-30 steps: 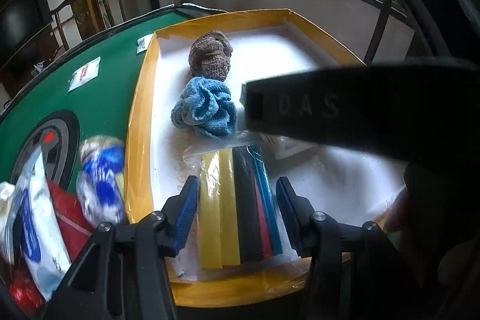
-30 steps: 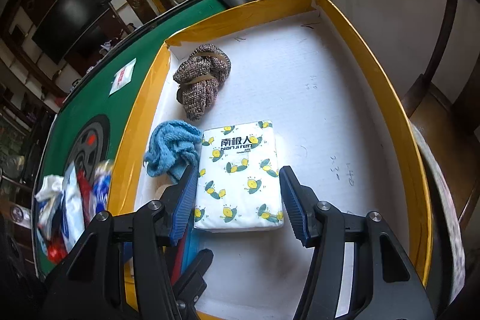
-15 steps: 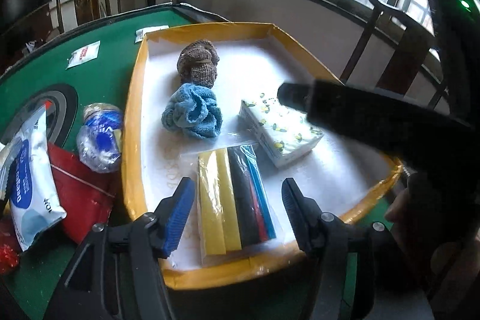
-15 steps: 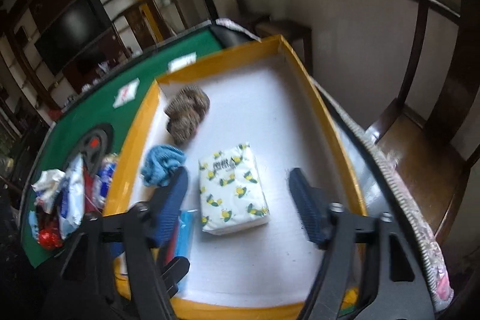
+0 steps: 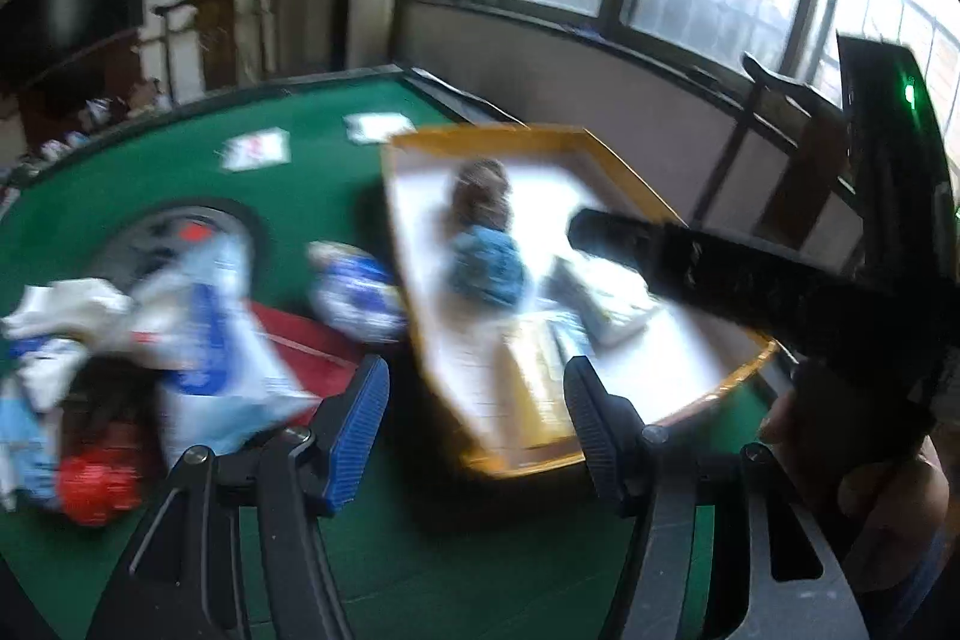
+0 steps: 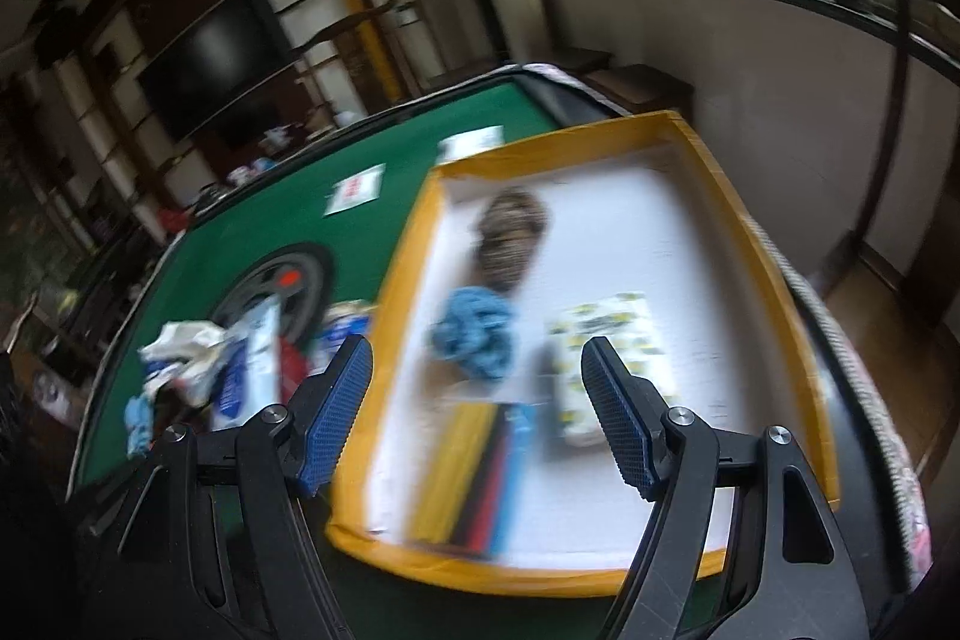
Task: Organize soft objects
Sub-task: 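Move both tools back over the remaining pile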
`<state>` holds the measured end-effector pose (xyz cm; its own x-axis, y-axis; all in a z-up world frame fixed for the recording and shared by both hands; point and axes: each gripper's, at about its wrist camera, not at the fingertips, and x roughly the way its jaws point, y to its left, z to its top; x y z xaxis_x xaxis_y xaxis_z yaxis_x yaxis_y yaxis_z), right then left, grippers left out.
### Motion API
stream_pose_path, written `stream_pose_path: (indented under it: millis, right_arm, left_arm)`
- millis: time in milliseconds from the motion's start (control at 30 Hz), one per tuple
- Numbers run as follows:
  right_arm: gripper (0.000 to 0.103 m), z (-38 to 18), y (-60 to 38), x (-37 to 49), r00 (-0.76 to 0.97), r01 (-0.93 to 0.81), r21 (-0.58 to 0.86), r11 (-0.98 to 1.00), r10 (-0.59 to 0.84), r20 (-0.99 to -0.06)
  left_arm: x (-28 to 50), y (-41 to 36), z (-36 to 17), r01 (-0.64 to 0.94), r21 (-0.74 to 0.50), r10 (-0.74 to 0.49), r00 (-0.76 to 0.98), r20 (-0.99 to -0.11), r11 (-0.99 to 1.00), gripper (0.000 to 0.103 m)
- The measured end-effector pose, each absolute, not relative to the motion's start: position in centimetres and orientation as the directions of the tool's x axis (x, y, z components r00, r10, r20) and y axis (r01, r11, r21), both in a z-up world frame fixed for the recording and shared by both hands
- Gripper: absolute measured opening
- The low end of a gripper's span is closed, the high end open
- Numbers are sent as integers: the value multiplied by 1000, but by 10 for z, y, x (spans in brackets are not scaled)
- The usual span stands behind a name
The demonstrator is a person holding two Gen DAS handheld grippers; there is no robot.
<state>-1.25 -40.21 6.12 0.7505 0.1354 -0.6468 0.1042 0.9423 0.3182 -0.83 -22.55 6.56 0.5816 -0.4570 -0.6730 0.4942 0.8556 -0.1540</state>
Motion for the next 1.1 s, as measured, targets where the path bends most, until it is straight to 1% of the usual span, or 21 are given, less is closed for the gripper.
stream_pose_path:
  millis: [133, 200, 267, 300, 400, 467, 567, 600, 700, 800, 867, 933, 967, 1000, 1033, 1100]
  right_arm:
    - [73, 65, -369, -8, 745, 17, 310, 950, 195, -638]
    - [73, 66, -360, -9, 742, -11, 306, 952, 213, -635]
    - [73, 65, -349, -9, 740, -45, 307, 951, 238, -629]
    - [73, 65, -346, -8, 739, -55, 307, 950, 245, -627]
    - [73, 61, -338, -7, 729, -80, 312, 947, 269, -630]
    - [73, 60, -336, -6, 726, -85, 317, 945, 277, -629]
    - [73, 58, -336, -4, 726, -82, 321, 943, 278, -630]
    - [73, 58, -336, -4, 726, -81, 323, 943, 278, -629]
    - [73, 57, -338, -2, 723, -75, 332, 940, 281, -631]
    - [73, 59, -341, -2, 725, -72, 329, 942, 276, -631]
    - [73, 60, -343, -1, 729, -70, 327, 942, 272, -628]
    - [73, 62, -344, 1, 728, -69, 322, 944, 268, -631]
    - [73, 63, -343, 4, 725, -68, 318, 946, 266, -635]
    - [73, 64, -342, 8, 722, -67, 314, 947, 263, -640]
    - [73, 66, -341, 13, 717, -68, 307, 949, 261, -646]
    - [73, 67, -338, 20, 705, -80, 298, 951, 266, -658]
  left_arm:
    - [-7, -175, 79, 424, -141, -407, 643, -648, 894, 61]
    - [-6, -145, 84, 371, -130, -364, 678, -639, 919, 61]
    - [-2, -106, 87, 293, -120, -299, 709, -638, 949, 68]
    - [-1, -88, 86, 251, -119, -267, 717, -643, 961, 69]
    - [9, -25, 82, 93, -131, -156, 730, -666, 987, 69]
    - [21, 19, 73, -30, -136, -76, 700, -710, 990, 69]
    - [39, 63, 55, -142, -157, -29, 645, -764, 977, 69]
    - [45, 70, 50, -162, -160, -23, 629, -777, 974, 69]
    - [67, 74, 33, -149, -186, -63, 592, -803, 971, 68]
    - [87, 65, 21, -137, -138, -35, 573, -819, 981, 68]
    - [96, 60, 14, -144, -86, 11, 567, -824, 986, 54]
    - [102, 59, 9, -125, -102, -14, 563, -826, 987, 53]
    - [104, 60, 6, -123, -111, -22, 569, -822, 986, 49]
    - [106, 60, 5, -122, -110, -21, 572, -820, 986, 38]
    - [108, 60, 2, -115, -104, -20, 570, -822, 988, 36]
    - [108, 59, -2, -109, -107, -25, 575, -818, 988, 19]
